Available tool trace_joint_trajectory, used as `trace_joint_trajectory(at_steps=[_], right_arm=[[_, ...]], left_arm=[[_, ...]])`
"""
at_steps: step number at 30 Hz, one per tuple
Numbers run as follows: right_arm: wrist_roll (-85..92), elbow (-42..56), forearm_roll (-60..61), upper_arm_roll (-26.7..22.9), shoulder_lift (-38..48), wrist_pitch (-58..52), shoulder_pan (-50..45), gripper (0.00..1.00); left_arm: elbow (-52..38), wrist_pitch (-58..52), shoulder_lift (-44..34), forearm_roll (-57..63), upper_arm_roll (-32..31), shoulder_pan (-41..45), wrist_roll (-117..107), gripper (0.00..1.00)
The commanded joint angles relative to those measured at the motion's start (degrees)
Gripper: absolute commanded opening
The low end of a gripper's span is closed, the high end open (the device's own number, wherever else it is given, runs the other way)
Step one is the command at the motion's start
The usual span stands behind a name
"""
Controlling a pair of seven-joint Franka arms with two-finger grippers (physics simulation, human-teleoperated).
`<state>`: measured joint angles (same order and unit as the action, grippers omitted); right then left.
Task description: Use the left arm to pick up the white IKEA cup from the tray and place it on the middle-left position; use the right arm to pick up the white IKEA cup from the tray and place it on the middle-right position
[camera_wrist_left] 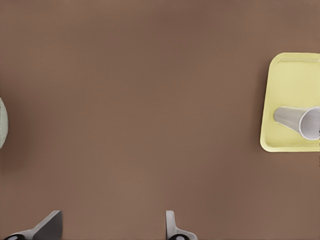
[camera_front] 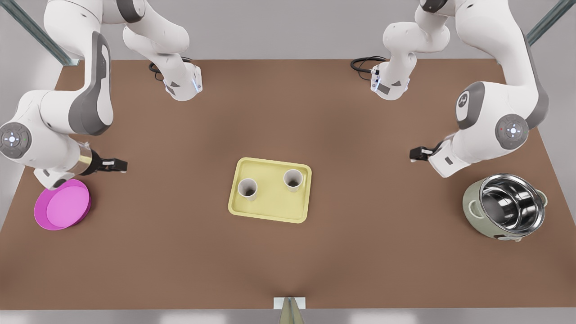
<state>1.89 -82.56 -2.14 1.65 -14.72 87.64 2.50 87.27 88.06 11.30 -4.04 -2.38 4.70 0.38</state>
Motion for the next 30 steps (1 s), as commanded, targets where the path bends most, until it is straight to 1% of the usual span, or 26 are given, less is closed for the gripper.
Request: trace_joint_trajectory(at_steps=[1, 4, 6, 8, 9, 10, 11, 12, 13, 14, 16, 17, 18, 21, 22, 24, 25, 27, 28, 30], right_arm=[[1.4, 0.0, 0.0, -0.1, 0.0, 6.0, 0.0, 1.00], [0.9, 0.0, 0.1, 0.4, -0.7, 6.0, -0.5, 1.00], [-2.9, 0.0, 0.1, 0.7, -3.4, 7.1, -6.1, 1.00], [-10.4, -0.5, 0.2, 0.7, -6.1, 12.0, -11.2, 1.00], [-13.7, -2.3, 0.3, 0.8, -7.0, 14.0, -13.5, 1.00], [-17.8, -5.7, 0.3, 0.9, -6.8, 17.0, -15.0, 1.00], [-20.4, -8.1, 0.3, 1.2, -6.6, 19.2, -15.4, 1.00], [-23.8, -8.5, 0.2, 2.7, -6.6, 19.9, -15.5, 1.00], [-27.5, -10.7, 0.2, 3.4, -7.0, 24.1, -17.0, 1.00], [-32.8, -10.8, 0.2, 3.4, -7.9, 24.9, -18.8, 1.00], [-45.7, -8.9, -0.2, 3.4, -11.2, 27.8, -22.2, 1.00], [-45.7, -6.7, -0.2, 3.4, -13.5, 27.8, -23.0, 1.00], [-45.8, -4.4, -0.1, 3.4, -15.2, 27.8, -23.2, 1.00], [-48.0, -4.1, -0.3, 3.5, -16.9, 31.0, -25.2, 1.00], [-48.0, -4.1, -0.4, 3.5, -17.8, 31.2, -25.2, 1.00], [-48.0, -4.2, 0.0, 3.5, -18.9, 33.4, -26.3, 1.00], [-48.3, -4.5, 0.1, 3.5, -18.9, 32.9, -26.5, 1.00], [-48.5, -6.9, 0.2, 3.9, -18.7, 32.4, -27.2, 1.00], [-48.4, -7.7, 0.2, 4.2, -18.2, 31.2, -27.2, 1.00], [-48.5, -9.7, 0.2, 5.0, -18.1, 31.2, -27.3, 1.00]], left_arm=[[0.1, 7.9, -0.7, -0.8, -0.2, 0.1, -3.3, 1.00], [0.0, 10.3, -0.3, -0.2, -0.2, 0.1, -3.7, 1.00], [0.7, 10.4, 0.4, 0.0, -0.3, 1.5, -3.3, 1.00], [-1.0, 13.5, 4.0, 1.5, -0.3, 7.9, -3.9, 1.00], [-5.3, 14.7, 8.6, 4.0, -0.2, 12.7, -8.5, 1.00], [-6.7, 14.8, 10.7, 4.5, -0.2, 16.2, -13.8, 1.00], [-6.6, 14.8, 11.6, 4.4, -0.2, 18.4, -16.3, 1.00], [-6.5, 17.2, 12.5, 4.0, -0.3, 19.2, -17.1, 1.00], [-6.9, 20.0, 13.9, 3.8, -0.3, 21.0, -18.7, 1.00], [-7.3, 22.0, 15.7, 4.0, -0.2, 23.7, -24.8, 1.00], [-6.5, 22.1, 16.3, 4.4, -0.3, 28.4, -30.9, 1.00], [-6.5, 22.8, 17.4, 4.3, -0.3, 29.8, -34.7, 1.00], [-6.5, 25.1, 18.7, 4.3, -0.3, 30.4, -39.4, 1.00], [-0.5, 31.6, 19.7, 4.5, -0.2, 33.7, -45.5, 1.00], [0.4, 32.1, 19.7, 4.5, -0.2, 33.8, -45.6, 1.00], [0.3, 34.6, 20.3, 4.5, -0.2, 33.7, -45.6, 1.00], [0.5, 36.0, 22.0, 5.0, -0.1, 33.8, -45.6, 1.00], [0.4, 36.4, 22.6, 6.9, 0.1, 33.3, -45.5, 1.00], [-0.1, 40.3, 24.2, 6.5, 0.2, 32.7, -45.6, 1.00], [0.1, 42.0, 26.4, 6.8, 0.2, 33.0, -45.6, 1.00]])
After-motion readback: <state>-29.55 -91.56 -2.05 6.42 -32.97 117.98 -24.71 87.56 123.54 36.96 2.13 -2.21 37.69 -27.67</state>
